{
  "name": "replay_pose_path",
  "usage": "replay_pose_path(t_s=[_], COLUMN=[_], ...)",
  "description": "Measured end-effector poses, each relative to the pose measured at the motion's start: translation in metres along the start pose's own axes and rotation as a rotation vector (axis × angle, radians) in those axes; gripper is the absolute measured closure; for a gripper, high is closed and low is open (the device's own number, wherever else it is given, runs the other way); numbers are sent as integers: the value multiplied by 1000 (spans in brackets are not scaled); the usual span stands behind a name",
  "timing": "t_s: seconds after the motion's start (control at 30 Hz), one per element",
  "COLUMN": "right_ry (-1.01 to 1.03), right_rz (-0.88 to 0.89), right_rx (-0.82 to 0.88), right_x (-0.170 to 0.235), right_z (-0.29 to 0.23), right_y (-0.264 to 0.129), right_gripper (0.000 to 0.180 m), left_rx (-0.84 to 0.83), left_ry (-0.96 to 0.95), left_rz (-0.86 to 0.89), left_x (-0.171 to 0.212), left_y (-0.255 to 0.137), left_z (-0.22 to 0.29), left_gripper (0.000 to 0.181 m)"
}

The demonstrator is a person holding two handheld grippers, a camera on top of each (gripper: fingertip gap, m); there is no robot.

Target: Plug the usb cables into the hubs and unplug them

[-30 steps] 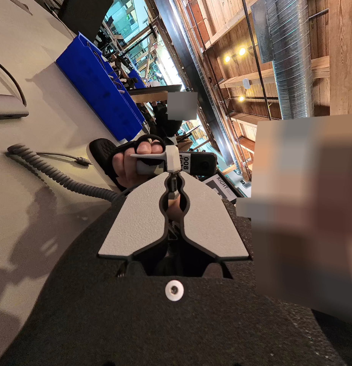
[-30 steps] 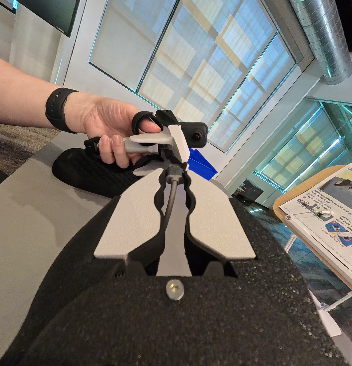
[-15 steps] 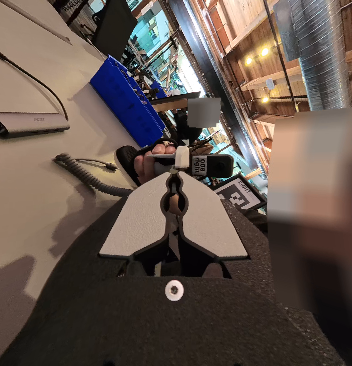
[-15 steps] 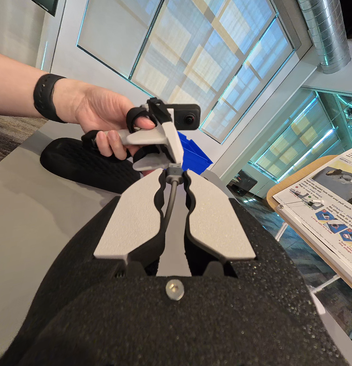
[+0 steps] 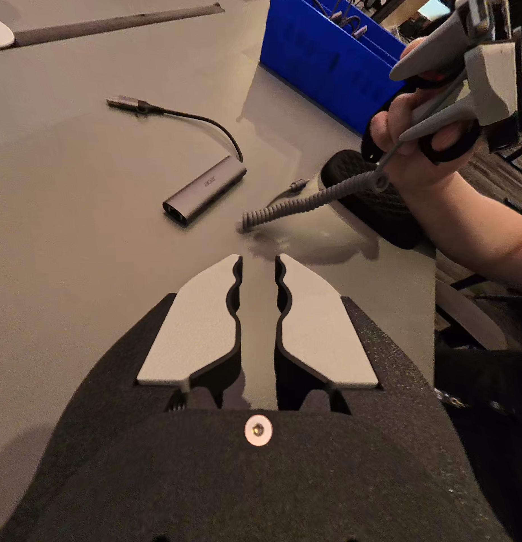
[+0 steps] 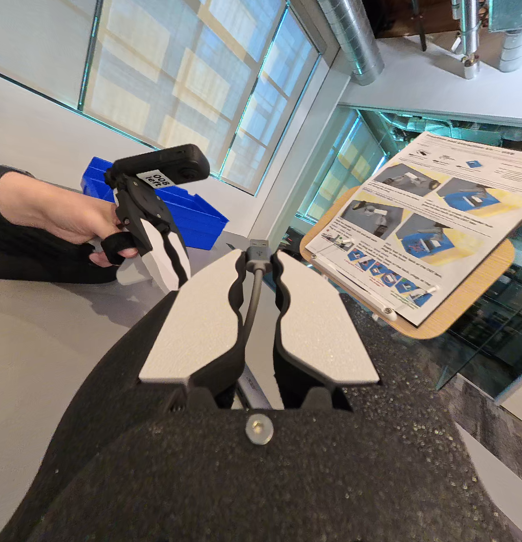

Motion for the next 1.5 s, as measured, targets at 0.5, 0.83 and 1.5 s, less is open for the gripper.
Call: replay_pose_path(t_s=[0.5,0.83,1.5], right_ry=[-128,-187,-158], right_rz=[-42,-36,-1], right_rx=[-94,-152,-158], right_x=[8,8,8], right_z=[-24,-34,-36], right_y=[4,5,5], right_gripper=[163,163,158], left_rx=[345,552,755], left_ry=[-58,-150,-304], left_rz=[193,175,195], left_x=[-58,-57,-47], left_y=[4,6,5], left_z=[60,70,69], left_gripper=[158,160,177])
Point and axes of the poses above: each gripper's, where its closed fingertips meet, y out along the fingers, x out of its underside, z = x × y across the jaws, the point moved 6 cm from there along -y, back along the fingers, and after that the axes turned 12 degrees about -z, right-handed, at the moved point
